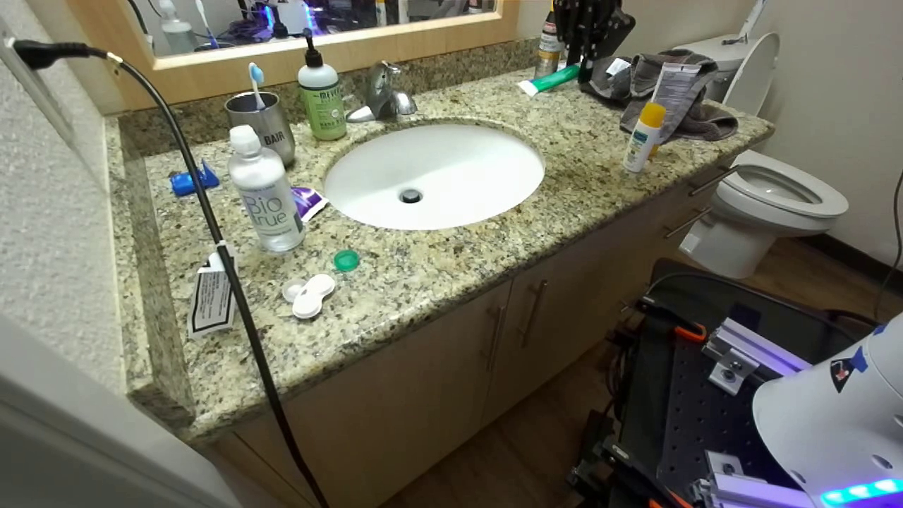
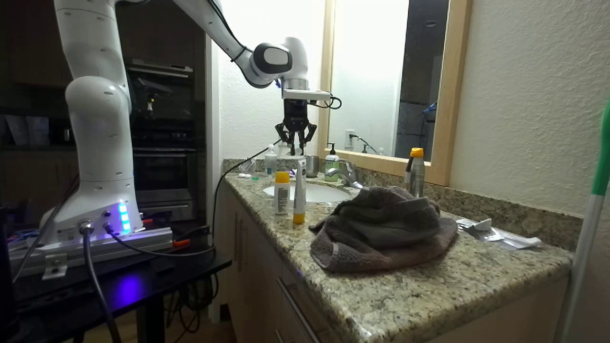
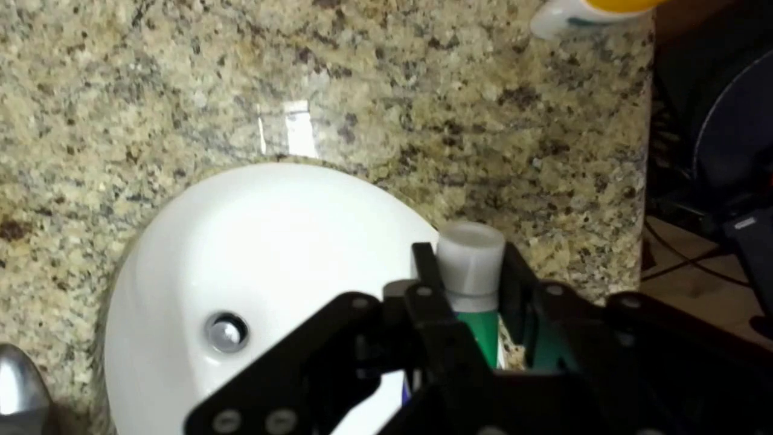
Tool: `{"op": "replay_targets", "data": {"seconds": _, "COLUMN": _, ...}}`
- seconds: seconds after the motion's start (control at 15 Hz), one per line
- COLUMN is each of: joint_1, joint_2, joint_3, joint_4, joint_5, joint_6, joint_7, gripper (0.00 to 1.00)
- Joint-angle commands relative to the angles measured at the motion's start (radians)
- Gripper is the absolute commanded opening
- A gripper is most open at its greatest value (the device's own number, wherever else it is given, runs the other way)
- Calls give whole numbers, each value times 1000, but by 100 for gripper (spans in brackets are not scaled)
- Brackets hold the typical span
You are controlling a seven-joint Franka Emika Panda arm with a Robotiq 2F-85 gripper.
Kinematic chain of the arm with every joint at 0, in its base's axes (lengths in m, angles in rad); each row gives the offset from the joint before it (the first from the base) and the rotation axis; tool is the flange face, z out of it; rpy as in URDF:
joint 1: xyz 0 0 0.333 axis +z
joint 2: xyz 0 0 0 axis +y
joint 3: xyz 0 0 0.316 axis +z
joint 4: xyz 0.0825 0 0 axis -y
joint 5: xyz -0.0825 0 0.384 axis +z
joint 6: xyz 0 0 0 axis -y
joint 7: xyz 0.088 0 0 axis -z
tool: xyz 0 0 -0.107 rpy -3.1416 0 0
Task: Move the green tube to the front edge of the sink
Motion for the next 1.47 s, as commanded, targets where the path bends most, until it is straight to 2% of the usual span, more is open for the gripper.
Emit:
{"op": "replay_targets", "data": {"seconds": 0.0, "joint_1": 56, "joint_2": -35, "joint_3": -43, "joint_4": -40, "joint_5": 11, "joint_6": 22, "joint_7": 9, "gripper": 7}}
{"op": "replay_targets", "data": {"seconds": 0.07, "joint_1": 68, "joint_2": -58, "joint_3": -49, "joint_4": -60, "joint_5": 13, "joint_6": 24, "joint_7": 12, "gripper": 27}}
{"op": "replay_targets", "data": {"seconds": 0.27, "joint_1": 75, "joint_2": -52, "joint_3": -58, "joint_4": -54, "joint_5": 13, "joint_6": 23, "joint_7": 14, "gripper": 27}}
{"op": "replay_targets", "data": {"seconds": 0.33, "joint_1": 75, "joint_2": -51, "joint_3": -58, "joint_4": -54, "joint_5": 13, "joint_6": 23, "joint_7": 14, "gripper": 7}}
{"op": "replay_targets", "data": {"seconds": 0.53, "joint_1": 90, "joint_2": -46, "joint_3": -44, "joint_4": -132, "joint_5": -52, "joint_6": 63, "joint_7": 30, "gripper": 7}}
{"op": "replay_targets", "data": {"seconds": 0.87, "joint_1": 135, "joint_2": -22, "joint_3": -47, "joint_4": -218, "joint_5": -20, "joint_6": 49, "joint_7": -11, "gripper": 7}}
{"op": "replay_targets", "data": {"seconds": 1.13, "joint_1": 137, "joint_2": 25, "joint_3": -57, "joint_4": -238, "joint_5": 13, "joint_6": 38, "joint_7": -53, "gripper": 7}}
{"op": "replay_targets", "data": {"seconds": 1.27, "joint_1": 132, "joint_2": 41, "joint_3": -61, "joint_4": -256, "joint_5": 29, "joint_6": 68, "joint_7": -76, "gripper": 7}}
{"op": "replay_targets", "data": {"seconds": 1.4, "joint_1": 122, "joint_2": 54, "joint_3": -68, "joint_4": -280, "joint_5": 8, "joint_6": 151, "joint_7": -79, "gripper": 7}}
